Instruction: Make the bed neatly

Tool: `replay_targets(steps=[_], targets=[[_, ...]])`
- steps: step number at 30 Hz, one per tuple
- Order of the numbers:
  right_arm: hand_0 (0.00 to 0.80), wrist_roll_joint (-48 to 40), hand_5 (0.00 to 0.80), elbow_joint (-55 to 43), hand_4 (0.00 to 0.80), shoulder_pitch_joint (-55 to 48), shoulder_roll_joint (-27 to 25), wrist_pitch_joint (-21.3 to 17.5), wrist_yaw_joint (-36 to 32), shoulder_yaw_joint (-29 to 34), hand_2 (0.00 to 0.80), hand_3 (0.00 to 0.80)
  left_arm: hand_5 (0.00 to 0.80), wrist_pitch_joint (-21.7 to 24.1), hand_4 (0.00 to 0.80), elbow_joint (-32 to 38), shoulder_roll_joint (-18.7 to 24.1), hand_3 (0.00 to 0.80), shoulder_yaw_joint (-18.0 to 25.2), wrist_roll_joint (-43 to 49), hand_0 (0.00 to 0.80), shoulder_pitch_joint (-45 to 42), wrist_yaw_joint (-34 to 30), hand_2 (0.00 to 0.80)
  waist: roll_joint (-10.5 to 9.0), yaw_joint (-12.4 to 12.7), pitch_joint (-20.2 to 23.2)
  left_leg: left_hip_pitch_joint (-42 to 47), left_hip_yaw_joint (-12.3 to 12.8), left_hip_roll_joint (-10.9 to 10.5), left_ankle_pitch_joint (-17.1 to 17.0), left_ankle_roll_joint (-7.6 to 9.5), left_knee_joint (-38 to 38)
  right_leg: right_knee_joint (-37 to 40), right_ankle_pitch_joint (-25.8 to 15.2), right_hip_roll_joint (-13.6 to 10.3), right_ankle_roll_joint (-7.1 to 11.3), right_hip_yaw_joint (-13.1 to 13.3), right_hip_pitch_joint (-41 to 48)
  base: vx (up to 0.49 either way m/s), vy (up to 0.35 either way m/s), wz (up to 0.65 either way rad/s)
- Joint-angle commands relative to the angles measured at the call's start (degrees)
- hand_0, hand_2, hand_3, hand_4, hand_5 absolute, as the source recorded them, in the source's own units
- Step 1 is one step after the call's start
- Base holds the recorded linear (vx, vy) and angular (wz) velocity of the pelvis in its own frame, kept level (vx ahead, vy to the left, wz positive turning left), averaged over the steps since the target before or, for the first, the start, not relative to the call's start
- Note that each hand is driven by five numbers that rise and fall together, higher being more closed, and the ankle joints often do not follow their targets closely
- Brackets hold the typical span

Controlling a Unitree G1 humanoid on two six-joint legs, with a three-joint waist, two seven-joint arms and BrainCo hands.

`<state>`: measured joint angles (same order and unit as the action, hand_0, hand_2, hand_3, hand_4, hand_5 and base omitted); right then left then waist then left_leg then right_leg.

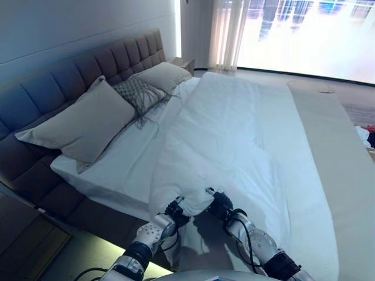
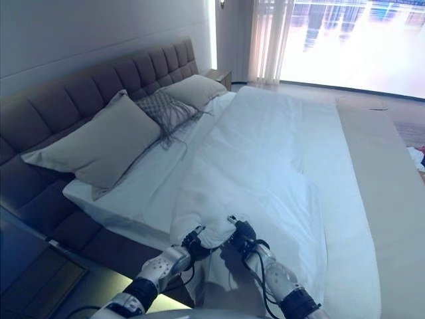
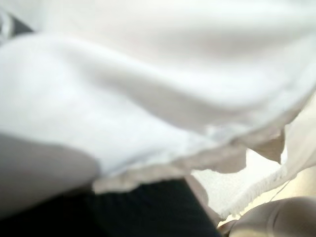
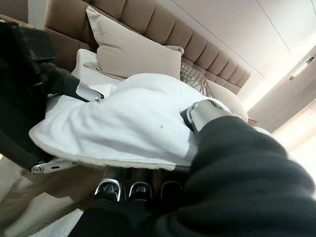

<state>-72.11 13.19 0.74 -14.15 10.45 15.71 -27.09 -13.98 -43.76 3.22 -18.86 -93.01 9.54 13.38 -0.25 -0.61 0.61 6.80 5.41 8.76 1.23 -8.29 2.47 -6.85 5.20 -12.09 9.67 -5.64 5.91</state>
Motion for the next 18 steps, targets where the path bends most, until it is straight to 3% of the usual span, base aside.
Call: replay_targets(steps=[1,7,8,9,18], targets=[[0.8,-0.13,0.8,-10.96,0.8,-0.14,0.78,-1.81,-5.75,2.91,0.8,0.8,0.8,1.55,0.8,-4.69,2.66,0.8,3.74,0.77,0.8,4.47,-2.92,0.8,-0.73,-0.18,2.94,-3.32,-0.76,4.28,-3.57,0.46,3.02,2.87,-8.47,-4.4,1.46,-2.24,-1.79,-0.033,0.016,0.01],[0.8,2.34,0.8,-10.46,0.8,-0.18,1.02,-1.59,-6.42,2.37,0.8,0.8,0.8,2.89,0.8,-2.09,3.5,0.8,3.43,1.46,0.8,4.22,-3.79,0.8,-0.51,-0.01,2.95,-3.04,-0.47,4.27,-3.67,0.56,2.52,3.12,-8.59,-4.4,1.61,-2.37,-1.74,-0.045,0.009,0.01],[0.565,3.22,0.565,-10.48,0.565,-0.2,0.94,-1.63,-6.14,2.23,0.565,0.565,0.8,2.9,0.8,-1.77,3.63,0.8,3.38,1.73,0.8,4.17,-4.09,0.8,-0.49,-0.03,2.92,-3.04,-0.43,4.26,-3.64,0.58,2.54,3.04,-8.59,-4.41,1.64,-2.3,-1.84,-0.061,0.0,-0.01],[0.0,3.77,0.0,-10.65,0.0,-0.26,0.58,-1.15,-5.98,1.86,0.0,0.0,0.8,3.2,0.8,-0.82,3.95,0.8,3.08,2.61,0.8,3.94,-5.06,0.8,-0.4,-0.21,2.82,-2.93,-0.23,4.26,-3.62,0.7,2.44,2.98,-8.6,-4.36,1.67,-2.01,-2.0,-0.064,0.004,-0.01],[0.0,5.05,0.0,-11.57,0.0,-4.04,-0.44,-0.67,-10.16,2.24,0.0,0.0,0.8,3.24,0.8,3.75,6.28,0.8,3.52,7.85,0.8,2.66,-7.47,0.8,-0.06,-1.06,1.2,-2.87,0.72,4.08,-3.77,1.06,1.64,3.3,-8.9,-4.21,1.81,-0.82,-2.92,-0.07,-0.005,-0.04]])
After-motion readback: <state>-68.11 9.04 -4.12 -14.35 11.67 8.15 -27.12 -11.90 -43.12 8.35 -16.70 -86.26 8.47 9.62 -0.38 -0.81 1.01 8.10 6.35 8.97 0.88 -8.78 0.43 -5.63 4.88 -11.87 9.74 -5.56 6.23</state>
